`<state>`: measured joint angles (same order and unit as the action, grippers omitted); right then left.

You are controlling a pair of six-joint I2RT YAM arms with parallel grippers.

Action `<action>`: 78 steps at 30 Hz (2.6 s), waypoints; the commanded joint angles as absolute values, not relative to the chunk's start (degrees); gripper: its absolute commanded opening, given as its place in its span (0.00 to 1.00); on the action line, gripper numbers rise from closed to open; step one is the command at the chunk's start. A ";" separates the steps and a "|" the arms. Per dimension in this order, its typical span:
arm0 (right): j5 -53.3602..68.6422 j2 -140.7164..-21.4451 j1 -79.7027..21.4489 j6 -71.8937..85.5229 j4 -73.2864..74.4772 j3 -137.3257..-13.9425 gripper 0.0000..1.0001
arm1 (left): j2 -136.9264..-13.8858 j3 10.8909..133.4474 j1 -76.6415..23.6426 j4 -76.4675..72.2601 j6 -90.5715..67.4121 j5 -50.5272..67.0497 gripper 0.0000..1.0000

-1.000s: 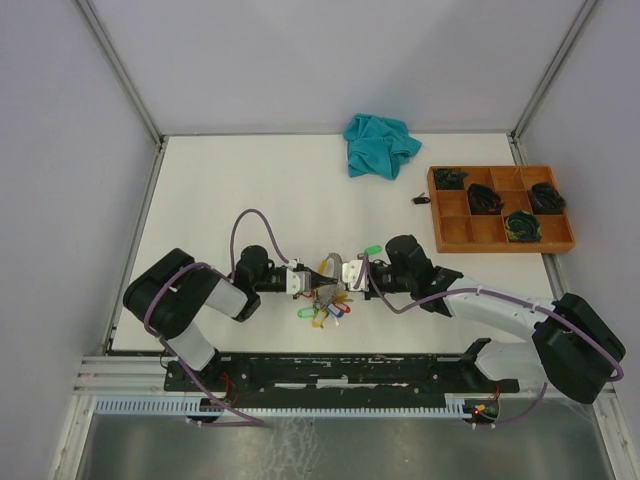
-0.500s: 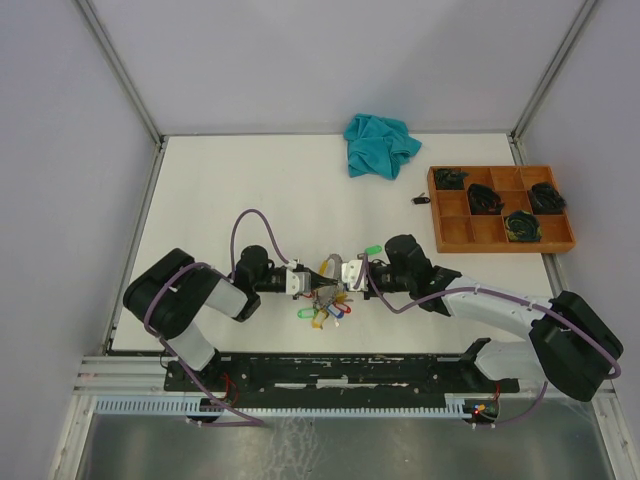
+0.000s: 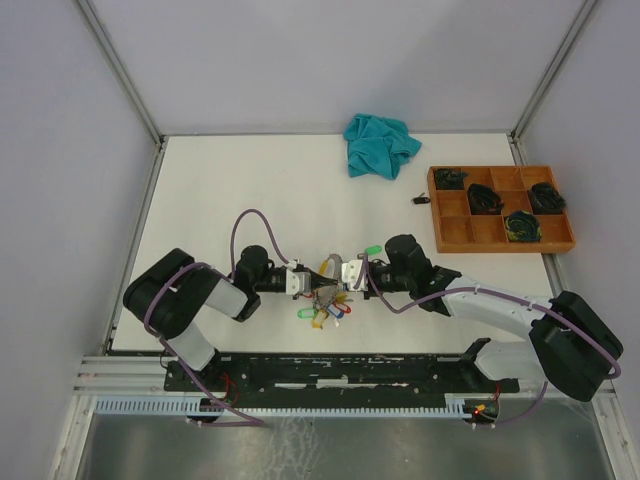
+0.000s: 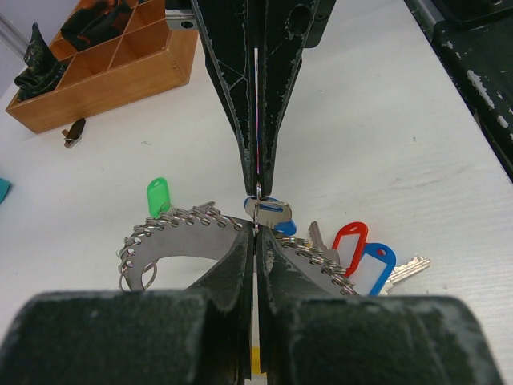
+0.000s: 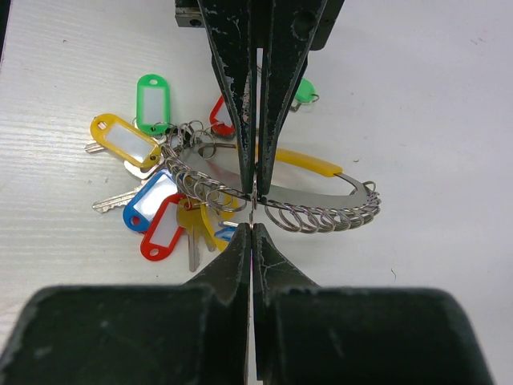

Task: Put the keys on the keyring

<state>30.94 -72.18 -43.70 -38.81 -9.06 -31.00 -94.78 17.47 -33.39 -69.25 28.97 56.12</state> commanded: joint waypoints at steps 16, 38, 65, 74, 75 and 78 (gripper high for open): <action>30.45 -72.22 -43.33 -38.76 -10.48 -33.40 0.01 | -94.78 17.96 -33.23 -72.06 31.31 57.60 0.03; 32.18 -72.65 -43.35 -38.85 -10.99 -34.00 0.01 | -94.66 17.99 -33.22 -71.86 31.25 58.18 0.03; 32.66 -70.18 -42.66 -39.28 -8.03 -33.29 0.01 | -94.54 18.01 -33.23 -71.64 31.31 57.88 0.03; 35.56 -71.96 -42.65 -39.63 -7.97 -34.38 0.01 | -94.55 18.01 -33.22 -71.60 31.40 58.00 0.03; 35.51 -72.05 -42.63 -39.64 -8.04 -34.44 0.01 | -94.50 18.01 -33.22 -71.67 31.38 57.96 0.03; 35.52 -72.33 -42.63 -39.63 -8.08 -34.67 0.01 | -94.52 18.02 -33.21 -71.70 31.38 58.08 0.03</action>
